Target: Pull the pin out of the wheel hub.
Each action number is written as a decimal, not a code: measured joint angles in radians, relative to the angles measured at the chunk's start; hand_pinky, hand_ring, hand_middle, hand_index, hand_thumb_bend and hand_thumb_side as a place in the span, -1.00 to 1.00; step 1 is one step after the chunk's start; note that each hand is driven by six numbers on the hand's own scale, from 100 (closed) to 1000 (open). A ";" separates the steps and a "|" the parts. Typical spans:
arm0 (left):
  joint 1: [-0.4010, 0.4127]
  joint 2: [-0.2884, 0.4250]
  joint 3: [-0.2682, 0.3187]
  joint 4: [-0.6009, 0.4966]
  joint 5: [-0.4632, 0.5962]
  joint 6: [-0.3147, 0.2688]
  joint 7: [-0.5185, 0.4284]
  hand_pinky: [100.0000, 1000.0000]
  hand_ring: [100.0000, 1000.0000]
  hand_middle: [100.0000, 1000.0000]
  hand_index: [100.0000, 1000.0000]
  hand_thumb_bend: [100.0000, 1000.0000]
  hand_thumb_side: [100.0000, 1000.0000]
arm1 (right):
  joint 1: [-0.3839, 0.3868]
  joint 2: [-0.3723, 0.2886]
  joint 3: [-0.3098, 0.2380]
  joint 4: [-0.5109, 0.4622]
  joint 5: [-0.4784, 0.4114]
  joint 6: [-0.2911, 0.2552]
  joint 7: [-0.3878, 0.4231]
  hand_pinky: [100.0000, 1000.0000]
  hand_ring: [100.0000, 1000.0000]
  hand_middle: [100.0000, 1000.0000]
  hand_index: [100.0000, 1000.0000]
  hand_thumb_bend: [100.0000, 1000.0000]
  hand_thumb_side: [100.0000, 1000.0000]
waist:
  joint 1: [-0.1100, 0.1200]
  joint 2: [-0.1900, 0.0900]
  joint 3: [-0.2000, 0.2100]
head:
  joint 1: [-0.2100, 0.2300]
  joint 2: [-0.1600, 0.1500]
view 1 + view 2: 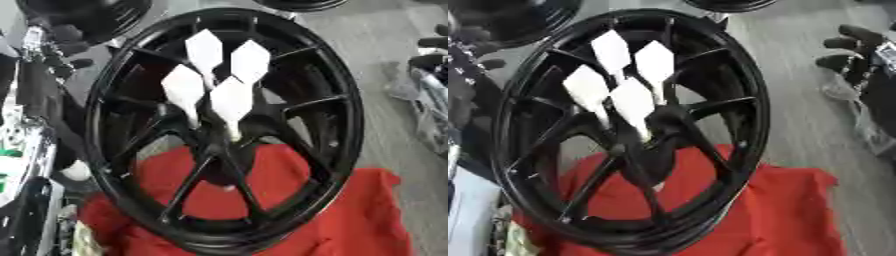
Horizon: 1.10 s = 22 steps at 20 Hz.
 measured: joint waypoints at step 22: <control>-0.002 0.000 0.000 0.000 0.001 -0.001 -0.003 0.33 0.44 0.31 0.35 -1.00 0.54 | -0.014 -0.002 0.000 0.000 -0.005 -0.002 0.005 0.87 0.34 0.34 0.67 -1.00 0.19 | 0.002 0.007 -0.001 | -0.001 -0.005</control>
